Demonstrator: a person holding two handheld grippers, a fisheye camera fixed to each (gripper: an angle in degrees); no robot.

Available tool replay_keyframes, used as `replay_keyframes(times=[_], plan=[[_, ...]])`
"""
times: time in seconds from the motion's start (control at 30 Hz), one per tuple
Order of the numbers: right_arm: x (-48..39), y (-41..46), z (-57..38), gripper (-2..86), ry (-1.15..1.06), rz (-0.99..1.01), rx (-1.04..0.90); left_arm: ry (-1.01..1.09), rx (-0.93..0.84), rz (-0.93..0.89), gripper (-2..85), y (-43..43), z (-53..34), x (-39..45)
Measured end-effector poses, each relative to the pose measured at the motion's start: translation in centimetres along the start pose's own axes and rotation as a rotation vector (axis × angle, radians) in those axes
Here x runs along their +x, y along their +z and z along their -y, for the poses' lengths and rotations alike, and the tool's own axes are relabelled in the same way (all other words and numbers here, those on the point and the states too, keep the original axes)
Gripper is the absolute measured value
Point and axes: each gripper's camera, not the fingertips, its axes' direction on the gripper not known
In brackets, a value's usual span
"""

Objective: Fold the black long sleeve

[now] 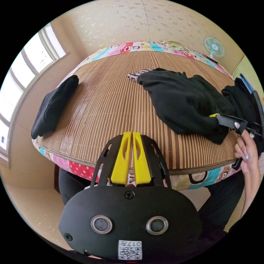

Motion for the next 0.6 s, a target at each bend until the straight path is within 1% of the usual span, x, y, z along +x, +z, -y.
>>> replay_keyframes(times=[0.03,0.07,0.13,0.2,0.23,0.27,0.37,0.43,0.6], plan=[[-0.6,-0.4,-1.0,4.8,-0.038,0.045,0.023,-0.026,-0.018,-0.035,1.8,-0.3,-0.1,-0.9],[-1.6,-0.3,-2.0,4.0,-0.108,0.093,-0.011,-0.056,-0.041,-0.060,4.0,-0.7,-0.2,-1.9],[-2.7,0.1,-4.3,3.3,-0.166,0.161,-0.027,-0.070,-0.071,-0.118,8.4,-1.4,-0.3,-3.2],[-3.0,0.5,-6.6,2.9,-0.177,0.180,-0.002,-0.077,-0.081,-0.178,9.4,-2.8,-0.3,-4.1],[-2.7,0.1,-7.8,2.8,-0.174,0.187,0.034,-0.066,-0.054,-0.171,9.7,-4.3,-0.1,-4.2],[-2.1,-0.4,-8.6,2.6,-0.151,0.194,0.060,-0.037,-0.006,-0.123,9.9,-6.2,0.3,-3.7],[-0.2,-1.2,-8.6,2.4,-0.080,0.252,0.061,0.061,0.037,-0.003,11.1,-9.5,1.7,-0.8],[0.7,-1.4,-7.8,2.3,-0.083,0.276,0.030,0.099,0.042,-0.023,13.0,-10.5,2.2,0.7],[2.1,-2.1,-5.7,1.9,-0.120,0.287,-0.055,0.129,0.062,-0.049,13.4,-12.0,2.4,2.8]])
